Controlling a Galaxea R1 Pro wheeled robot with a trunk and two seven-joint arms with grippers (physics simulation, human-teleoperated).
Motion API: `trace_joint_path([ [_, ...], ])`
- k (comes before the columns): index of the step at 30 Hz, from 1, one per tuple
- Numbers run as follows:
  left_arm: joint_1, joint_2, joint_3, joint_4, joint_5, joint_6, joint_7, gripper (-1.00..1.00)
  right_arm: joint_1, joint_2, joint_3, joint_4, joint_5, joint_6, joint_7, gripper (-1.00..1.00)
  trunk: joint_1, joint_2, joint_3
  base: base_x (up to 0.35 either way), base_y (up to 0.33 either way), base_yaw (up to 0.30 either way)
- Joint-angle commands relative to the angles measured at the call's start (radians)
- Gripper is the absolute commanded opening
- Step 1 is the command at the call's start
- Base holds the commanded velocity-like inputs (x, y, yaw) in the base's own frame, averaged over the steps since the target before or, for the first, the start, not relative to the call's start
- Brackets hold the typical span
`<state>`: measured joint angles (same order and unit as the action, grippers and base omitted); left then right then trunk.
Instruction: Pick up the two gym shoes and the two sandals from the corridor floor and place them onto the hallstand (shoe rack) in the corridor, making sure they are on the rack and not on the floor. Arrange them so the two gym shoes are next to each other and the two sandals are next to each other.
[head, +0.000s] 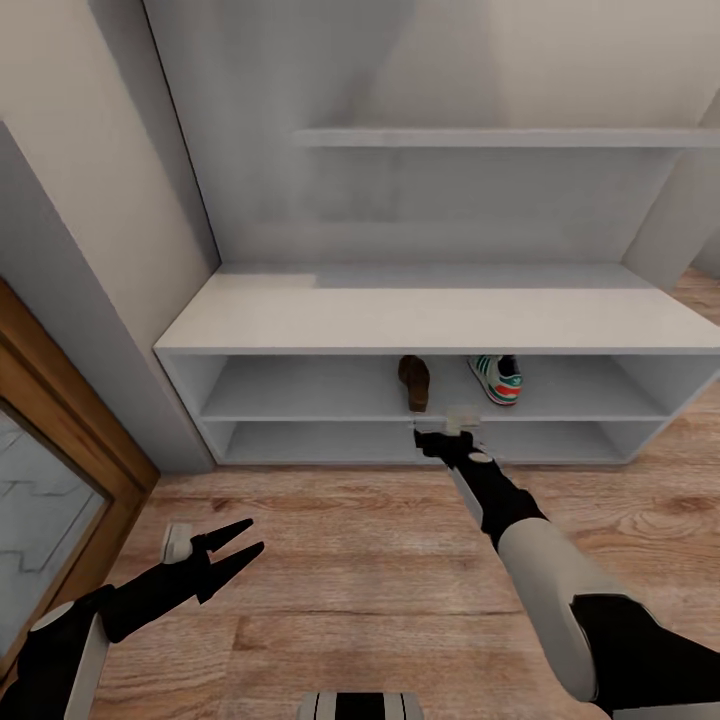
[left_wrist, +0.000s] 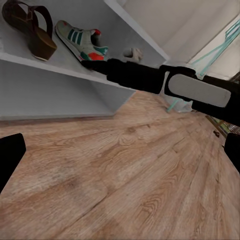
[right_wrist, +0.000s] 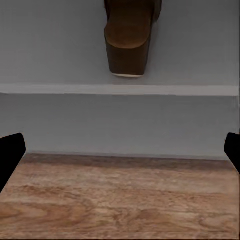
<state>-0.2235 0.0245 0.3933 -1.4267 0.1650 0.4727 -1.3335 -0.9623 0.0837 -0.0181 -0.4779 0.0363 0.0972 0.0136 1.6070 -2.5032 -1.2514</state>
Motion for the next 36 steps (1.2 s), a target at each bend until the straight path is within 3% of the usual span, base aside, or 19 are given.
trace_joint_path([
  [1, 0.0, 0.0, 0.0, 0.0, 0.002, 0.01, -0.003, 1.0, 0.01, 0.0, -0.002, -0.003, 0.004, 0.004, 0.001, 1.0, 0.0, 0.0, -0.001, 0.0, 0.0, 0.0],
  [8, 0.0, 0.0, 0.0, 0.0, 0.002, 0.01, -0.004, 1.0, 0.105, -0.007, -0.002, -0.003, 0.004, -0.109, 0.032, 1.0, 0.0, 0.0, -0.001, 0.0, 0.0, 0.0],
  [13, 0.0, 0.0, -0.001, 0.0, 0.002, 0.01, -0.004, 1.0, 0.128, -0.009, -0.002, 0.021, 0.002, -0.264, 0.054, 1.0, 0.0, 0.0, -0.001, 0.0, 0.0, 0.0],
  [16, 0.0, 0.0, -0.002, 0.0, 0.002, 0.01, -0.004, 1.0, 0.131, -0.013, -0.002, 0.092, 0.006, -0.389, 0.056, 1.0, 0.0, 0.0, -0.001, 0.0, 0.0, 0.0],
  [18, 0.0, 0.0, -0.002, 0.0, 0.002, 0.01, -0.004, 1.0, 0.132, -0.022, -0.002, 0.138, 0.008, -0.454, 0.057, 1.0, 0.0, 0.0, -0.001, 0.0, 0.0, 0.0],
  [21, 0.0, 0.0, -0.002, 0.0, 0.002, 0.01, -0.004, 1.0, 0.133, -0.059, -0.002, 0.239, 0.011, -0.598, 0.057, 1.0, 0.0, 0.0, -0.001, 0.0, 0.0, 0.0],
  [25, 0.0, 0.0, -0.003, 0.0, 0.002, 0.01, -0.004, 1.0, 0.134, -0.083, -0.002, 0.326, 0.011, -0.712, 0.058, 1.0, 0.0, 0.0, -0.001, 0.0, 0.0, 0.0],
  [28, 0.0, 0.0, -0.005, 0.0, 0.002, 0.01, -0.004, 1.0, 0.134, -0.099, -0.002, 0.377, 0.011, -0.745, 0.058, 1.0, 0.0, 0.0, -0.001, 0.0, 0.0, 0.0],
  [32, 0.0, 0.0, -0.003, 0.0, 0.002, 0.01, -0.003, 1.0, 0.134, -0.143, -0.002, 0.428, 0.006, -0.766, 0.058, 1.0, 0.0, 0.0, -0.001, 0.0, 0.0, 0.0],
  [36, 0.0, 0.0, 0.0, -0.001, 0.002, 0.01, -0.003, 1.0, 0.134, -0.151, -0.002, 0.433, 0.004, -0.767, 0.058, 1.0, 0.0, 0.0, -0.001, 0.0, 0.0, 0.0],
])
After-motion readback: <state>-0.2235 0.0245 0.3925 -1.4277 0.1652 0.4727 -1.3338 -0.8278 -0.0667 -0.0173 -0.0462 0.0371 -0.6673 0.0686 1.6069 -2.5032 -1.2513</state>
